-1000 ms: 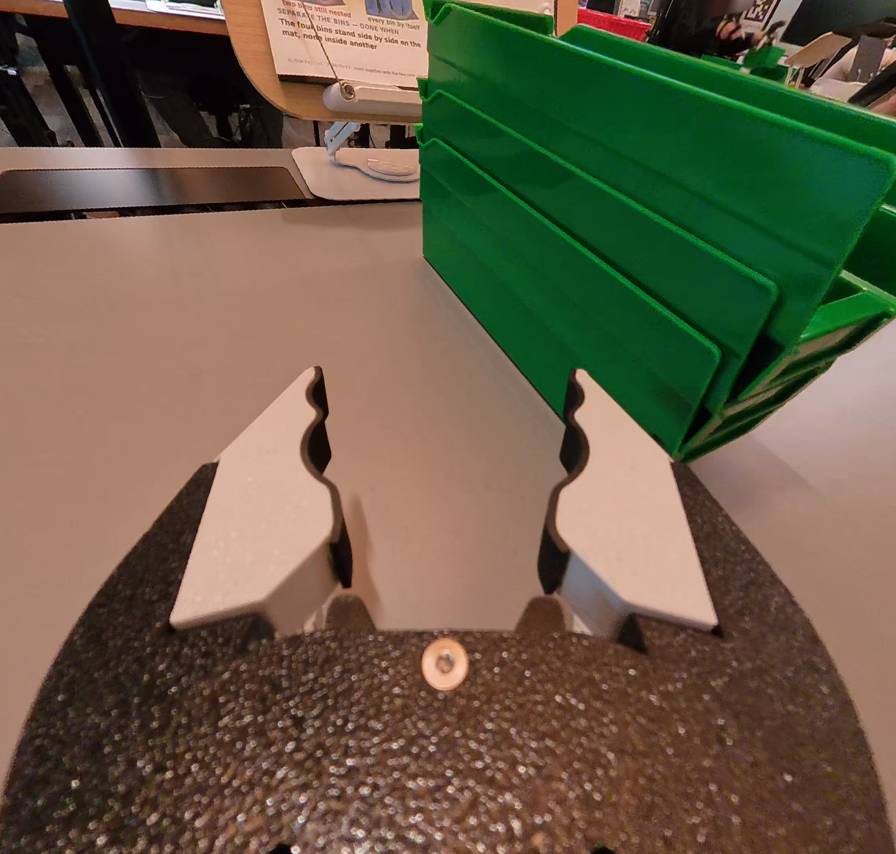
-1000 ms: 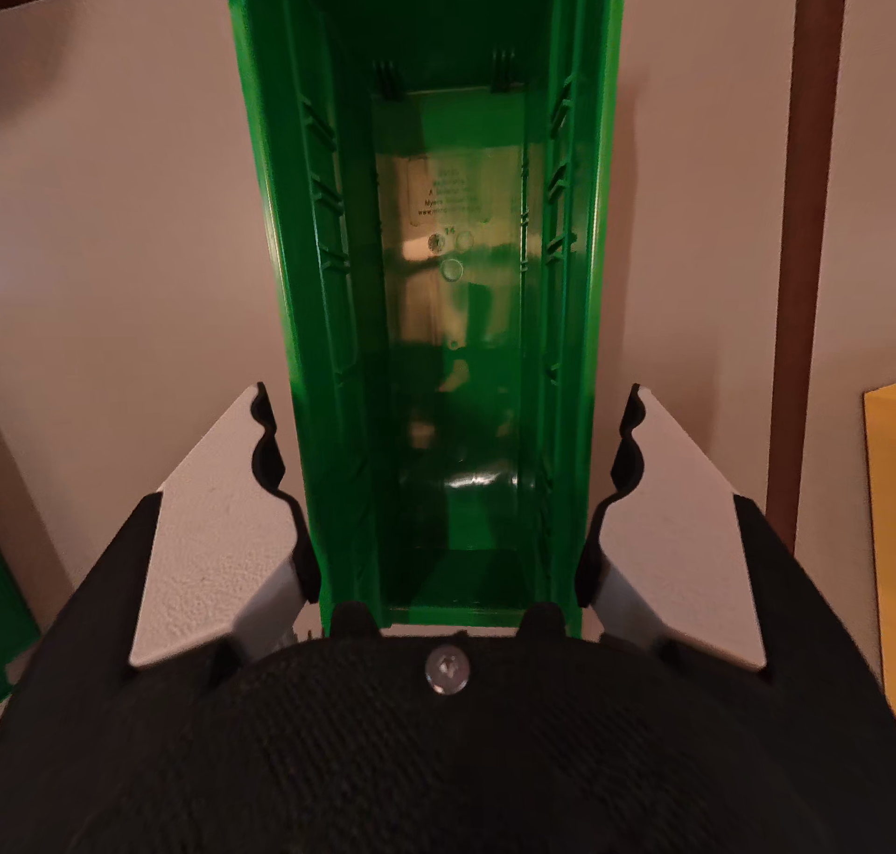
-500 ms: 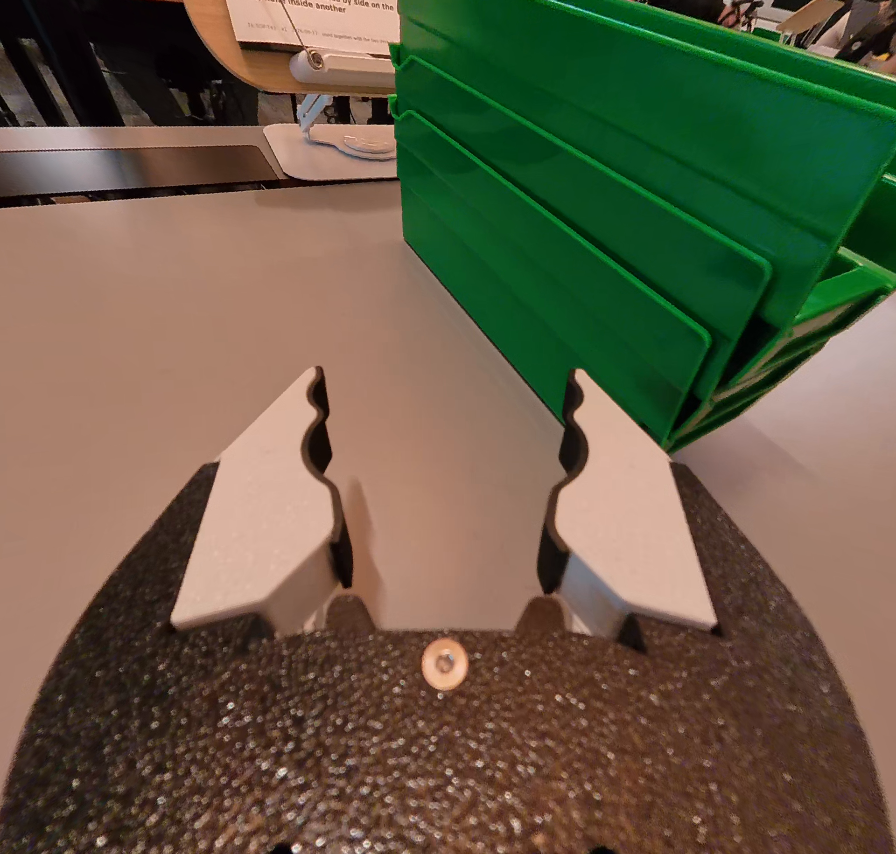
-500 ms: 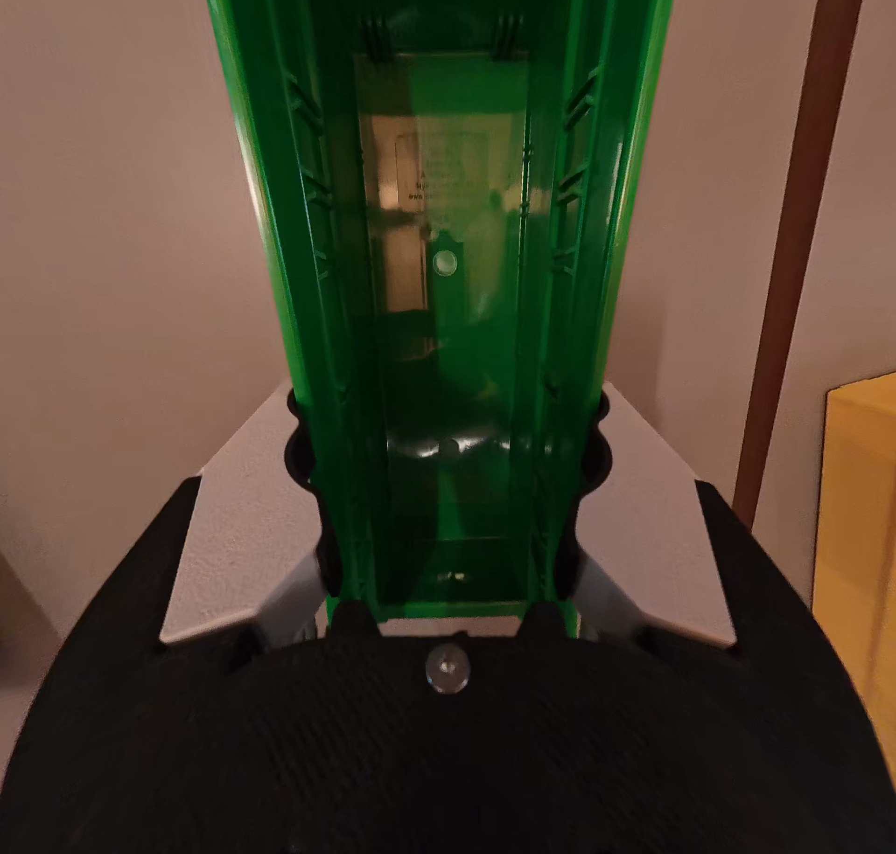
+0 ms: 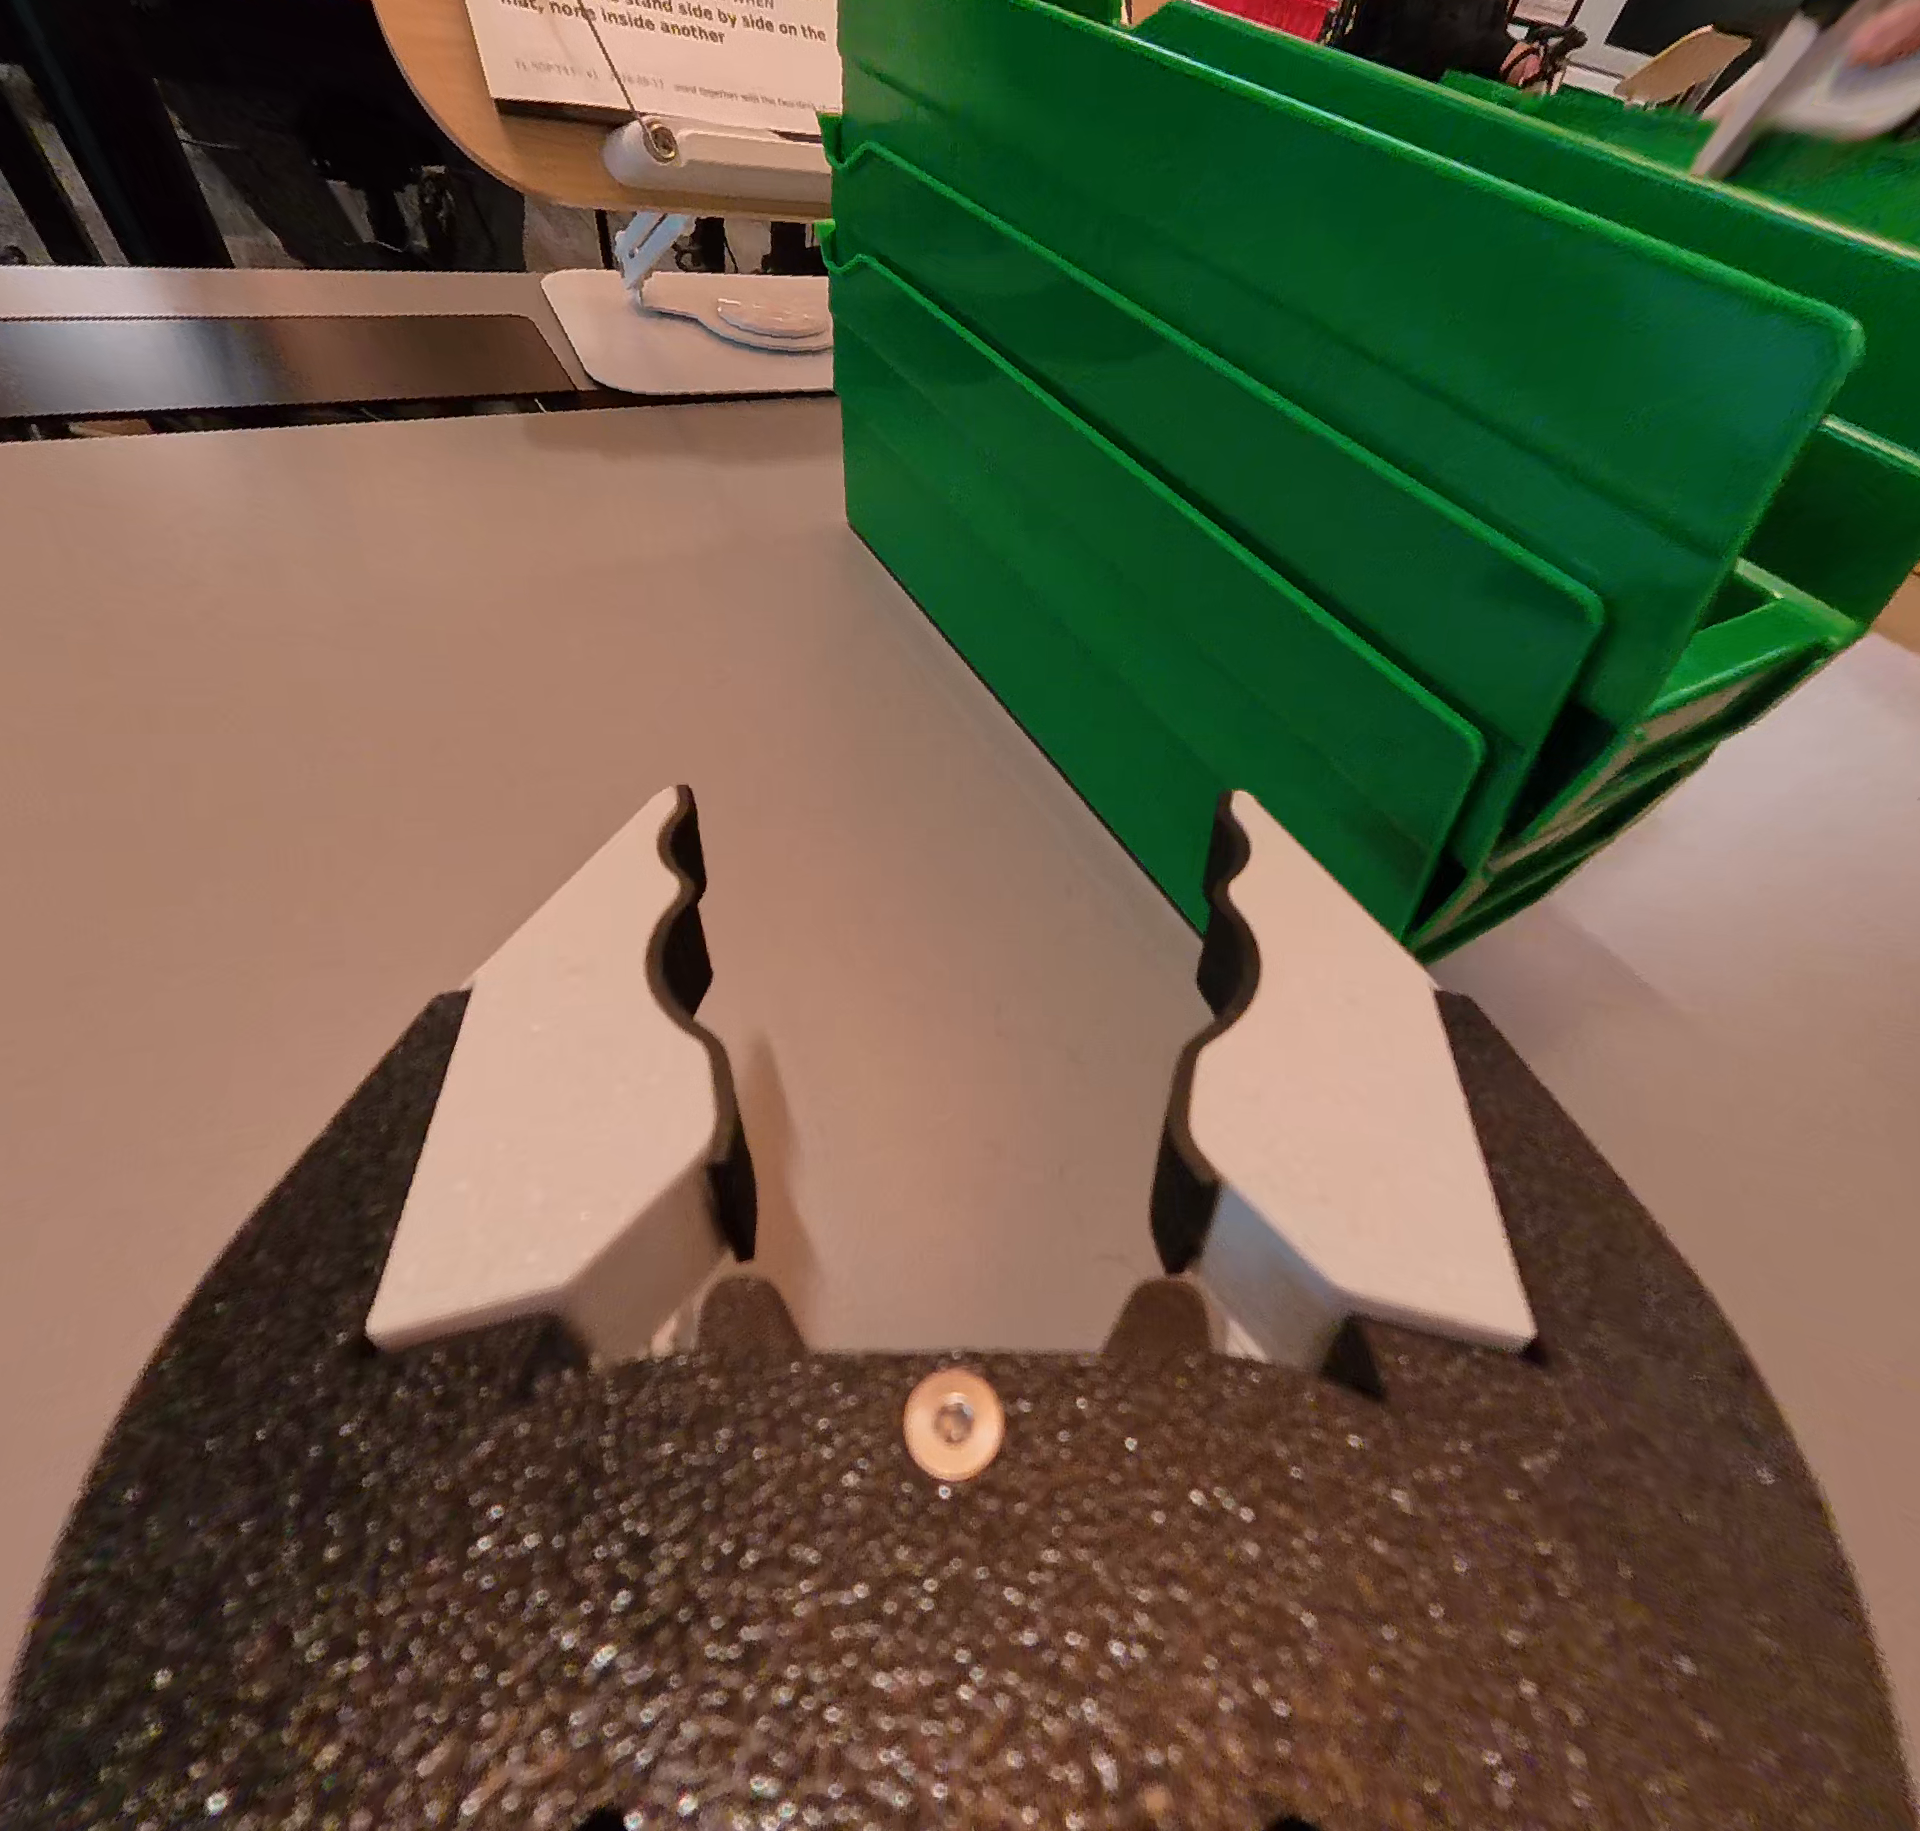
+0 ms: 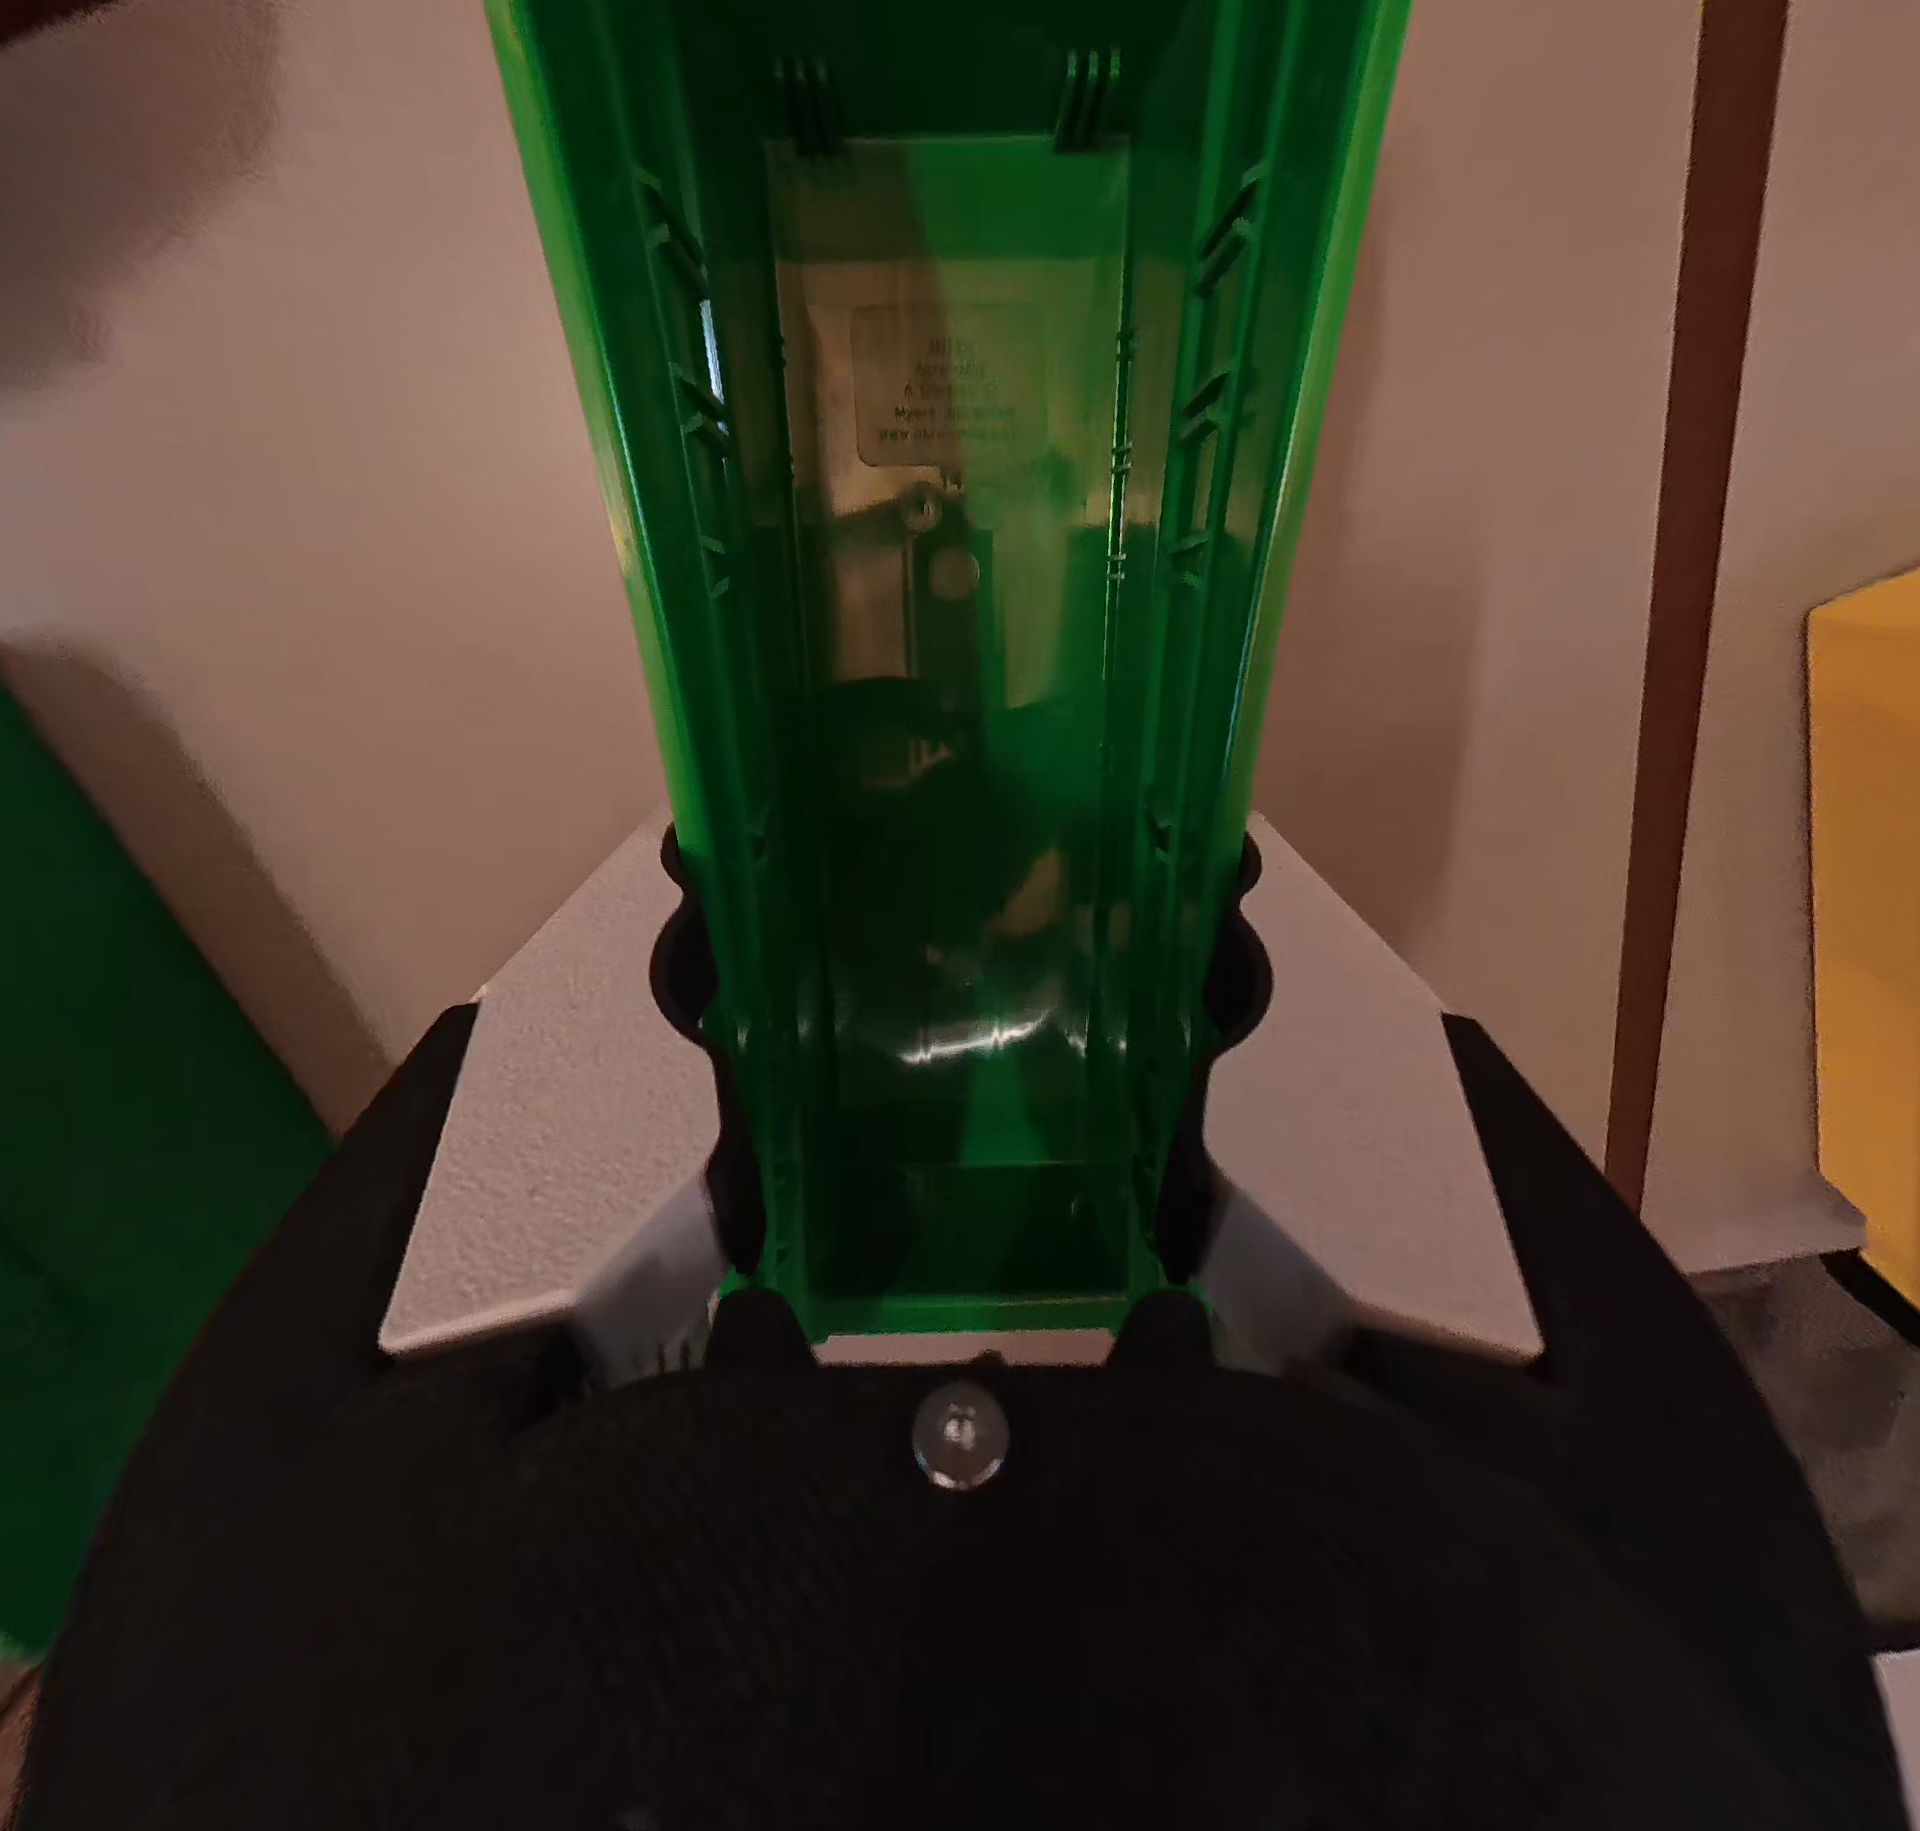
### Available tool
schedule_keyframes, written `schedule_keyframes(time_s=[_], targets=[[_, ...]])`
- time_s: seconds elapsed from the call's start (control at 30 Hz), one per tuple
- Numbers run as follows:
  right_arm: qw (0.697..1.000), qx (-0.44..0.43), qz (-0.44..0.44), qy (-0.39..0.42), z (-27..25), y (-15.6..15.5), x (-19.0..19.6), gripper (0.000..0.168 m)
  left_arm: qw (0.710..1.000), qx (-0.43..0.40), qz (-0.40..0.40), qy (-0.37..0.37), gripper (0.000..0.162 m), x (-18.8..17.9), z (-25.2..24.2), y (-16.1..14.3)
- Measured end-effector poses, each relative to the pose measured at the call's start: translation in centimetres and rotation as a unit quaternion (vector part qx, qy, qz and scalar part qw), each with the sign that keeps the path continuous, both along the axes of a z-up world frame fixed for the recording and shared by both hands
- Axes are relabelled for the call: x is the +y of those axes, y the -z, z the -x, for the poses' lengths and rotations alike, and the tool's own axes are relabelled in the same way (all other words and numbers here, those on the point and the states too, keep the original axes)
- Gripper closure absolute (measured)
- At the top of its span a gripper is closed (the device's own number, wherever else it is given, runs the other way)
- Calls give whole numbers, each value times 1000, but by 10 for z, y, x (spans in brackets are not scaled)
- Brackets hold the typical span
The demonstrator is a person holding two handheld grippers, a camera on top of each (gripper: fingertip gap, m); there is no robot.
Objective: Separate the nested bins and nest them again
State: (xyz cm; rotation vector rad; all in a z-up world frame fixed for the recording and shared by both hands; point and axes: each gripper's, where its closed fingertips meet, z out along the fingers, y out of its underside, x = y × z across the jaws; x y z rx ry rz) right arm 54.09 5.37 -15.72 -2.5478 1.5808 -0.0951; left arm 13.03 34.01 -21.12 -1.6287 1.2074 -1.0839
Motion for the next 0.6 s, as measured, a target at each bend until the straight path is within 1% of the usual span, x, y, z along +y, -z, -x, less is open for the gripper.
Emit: schedule_keyframes(time_s=[0.2,0.37,0.47,0.53,0.6], targets=[[998,-20,-63,-4,38,-89,61,70,1000,-4,7,6,67,-3,1,-4],[992,-49,-110,-41,87,-153,134,69,1000,-14,5,6,67,-3,4,-12],[986,-46,-138,-80,130,-170,182,69,1000,-16,7,6,67,-2,6,-14],[982,-41,-158,-97,158,-172,211,70,1000,-18,12,6,67,-2,7,-15],[979,-33,-163,-116,186,-167,235,70,999,-23,20,9,67,-3,8,-17]])
